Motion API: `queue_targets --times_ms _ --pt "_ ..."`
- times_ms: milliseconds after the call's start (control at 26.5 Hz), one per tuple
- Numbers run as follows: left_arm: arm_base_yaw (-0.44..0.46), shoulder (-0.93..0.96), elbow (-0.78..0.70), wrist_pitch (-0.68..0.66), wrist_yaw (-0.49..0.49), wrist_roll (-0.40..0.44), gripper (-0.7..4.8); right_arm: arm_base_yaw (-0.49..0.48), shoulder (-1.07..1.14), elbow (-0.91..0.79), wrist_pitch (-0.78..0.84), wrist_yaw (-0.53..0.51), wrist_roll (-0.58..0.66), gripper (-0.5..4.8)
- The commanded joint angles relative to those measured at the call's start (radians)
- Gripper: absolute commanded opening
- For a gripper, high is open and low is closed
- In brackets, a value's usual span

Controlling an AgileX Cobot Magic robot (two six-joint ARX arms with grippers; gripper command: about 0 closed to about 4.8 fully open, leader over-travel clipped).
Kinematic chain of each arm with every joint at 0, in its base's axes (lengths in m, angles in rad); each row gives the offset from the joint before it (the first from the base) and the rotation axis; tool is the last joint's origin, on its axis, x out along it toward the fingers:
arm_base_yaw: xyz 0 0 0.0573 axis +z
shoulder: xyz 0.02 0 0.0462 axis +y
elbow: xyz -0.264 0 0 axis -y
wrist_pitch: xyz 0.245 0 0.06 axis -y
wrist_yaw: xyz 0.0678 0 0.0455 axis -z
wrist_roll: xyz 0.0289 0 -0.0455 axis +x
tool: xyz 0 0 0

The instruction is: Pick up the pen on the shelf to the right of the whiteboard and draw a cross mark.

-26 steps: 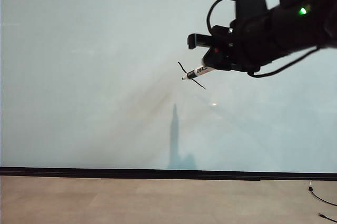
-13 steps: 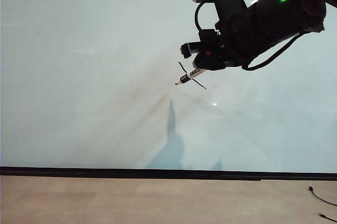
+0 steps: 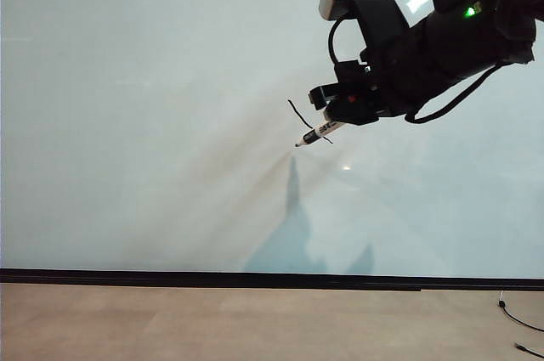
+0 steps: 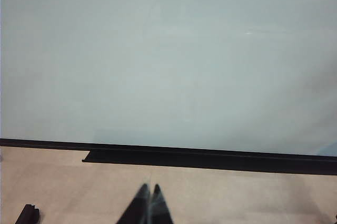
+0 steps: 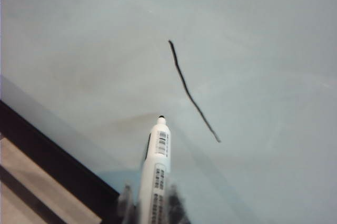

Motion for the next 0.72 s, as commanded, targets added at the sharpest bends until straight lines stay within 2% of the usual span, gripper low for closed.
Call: queue_targets --times_ms 38,416,718 --pt "0.000 0.000 0.003 0.004 0.003 0.004 -0.05 -0.007 0.001 0.006 0.035 -0.052 -0.002 -0.06" --pt "0.000 0.000 0.003 0.004 0.004 0.004 -0.04 -0.020 0.047 0.042 0.046 -0.101 -0.002 -0.06" --pt "0.000 0.000 0.003 0.005 0.003 0.004 -0.04 -0.032 0.047 0.042 0.047 -0.050 -0.002 -0.06"
